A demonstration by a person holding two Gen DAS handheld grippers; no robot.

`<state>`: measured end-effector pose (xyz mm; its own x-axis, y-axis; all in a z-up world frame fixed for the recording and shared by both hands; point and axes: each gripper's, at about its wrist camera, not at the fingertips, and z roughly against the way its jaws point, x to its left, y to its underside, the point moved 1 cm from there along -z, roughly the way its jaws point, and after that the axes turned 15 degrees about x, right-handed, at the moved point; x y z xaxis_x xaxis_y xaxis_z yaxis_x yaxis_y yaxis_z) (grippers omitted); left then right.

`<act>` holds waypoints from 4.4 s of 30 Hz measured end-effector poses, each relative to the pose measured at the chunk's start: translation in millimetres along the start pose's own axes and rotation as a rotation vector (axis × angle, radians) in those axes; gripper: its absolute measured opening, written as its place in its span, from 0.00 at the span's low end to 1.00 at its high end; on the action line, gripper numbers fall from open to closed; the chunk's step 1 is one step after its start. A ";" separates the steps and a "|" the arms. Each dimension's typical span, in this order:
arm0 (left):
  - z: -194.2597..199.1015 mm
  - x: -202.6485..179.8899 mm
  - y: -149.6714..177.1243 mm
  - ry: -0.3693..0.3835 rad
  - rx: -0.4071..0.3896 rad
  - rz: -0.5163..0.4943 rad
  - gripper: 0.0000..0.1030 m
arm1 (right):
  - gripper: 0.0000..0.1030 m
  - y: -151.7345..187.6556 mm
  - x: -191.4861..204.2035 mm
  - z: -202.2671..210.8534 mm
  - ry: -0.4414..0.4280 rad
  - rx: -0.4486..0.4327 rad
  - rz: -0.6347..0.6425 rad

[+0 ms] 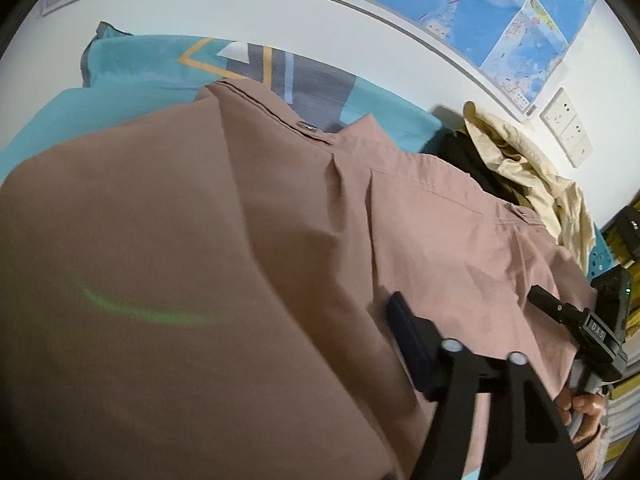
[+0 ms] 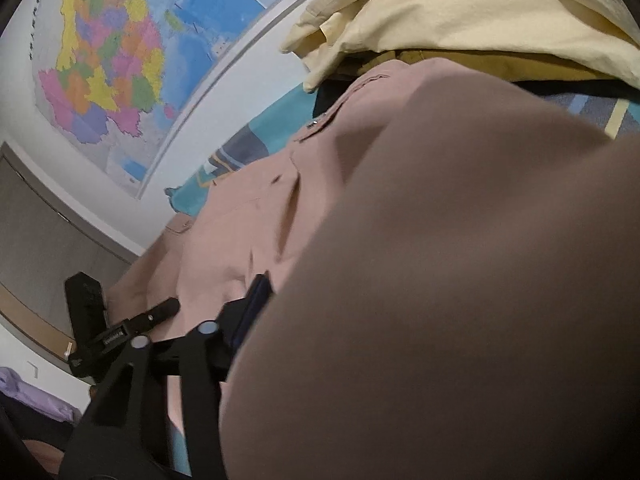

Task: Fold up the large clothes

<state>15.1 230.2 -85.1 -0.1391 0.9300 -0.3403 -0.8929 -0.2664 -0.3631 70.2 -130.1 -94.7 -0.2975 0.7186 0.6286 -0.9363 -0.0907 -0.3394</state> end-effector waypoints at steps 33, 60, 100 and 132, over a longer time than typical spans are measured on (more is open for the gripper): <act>81.3 6.7 -47.3 -0.009 -0.130 -0.109 0.16 | 0.18 -44.7 114.2 36.1 -0.137 -0.037 0.218; 97.7 310.8 -157.0 -0.351 -0.194 0.314 0.17 | 0.23 -116.8 233.3 -241.4 -0.278 0.338 0.302; 110.2 301.3 -129.8 -0.529 -0.222 0.261 0.34 | 0.31 -118.2 201.7 -201.6 -0.110 0.306 0.373; 139.9 226.7 -90.2 -0.635 -0.359 0.072 0.75 | 0.37 -125.5 240.0 -212.5 0.075 0.216 0.471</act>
<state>4.3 500.5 -8.2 -0.5113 0.8454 0.1545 -0.6915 -0.2980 -0.6580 156.0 200.3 -49.9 -0.6885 0.6127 0.3880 -0.7241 -0.5502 -0.4160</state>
